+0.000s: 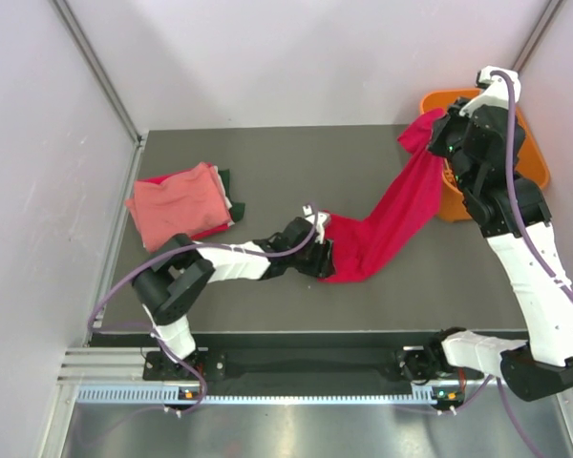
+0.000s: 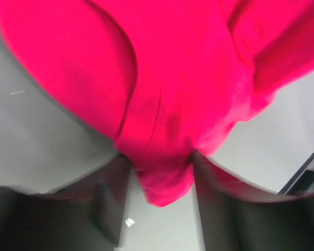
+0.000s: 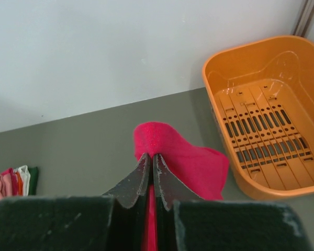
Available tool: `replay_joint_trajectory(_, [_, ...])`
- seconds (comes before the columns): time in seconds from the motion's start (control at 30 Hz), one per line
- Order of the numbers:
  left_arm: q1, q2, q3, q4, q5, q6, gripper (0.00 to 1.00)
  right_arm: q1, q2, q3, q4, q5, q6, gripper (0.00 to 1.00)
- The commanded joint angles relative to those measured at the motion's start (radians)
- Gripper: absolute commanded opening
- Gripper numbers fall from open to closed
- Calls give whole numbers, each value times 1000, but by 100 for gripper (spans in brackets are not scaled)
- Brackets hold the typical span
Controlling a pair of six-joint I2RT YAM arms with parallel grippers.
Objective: Fold and stack the t-shirts
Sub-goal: Flatten the tshirt out
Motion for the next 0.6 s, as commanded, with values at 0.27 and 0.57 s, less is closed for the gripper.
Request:
replay_joint_trajectory(0.27, [33, -118, 48, -165, -86, -19, 0, -11, -57, -56, 53, -33, 21, 0])
replay_joint_trajectory(0.57, [215, -485, 185, -594, -290, 10, 0, -11, -115, -113, 27, -62, 35, 0])
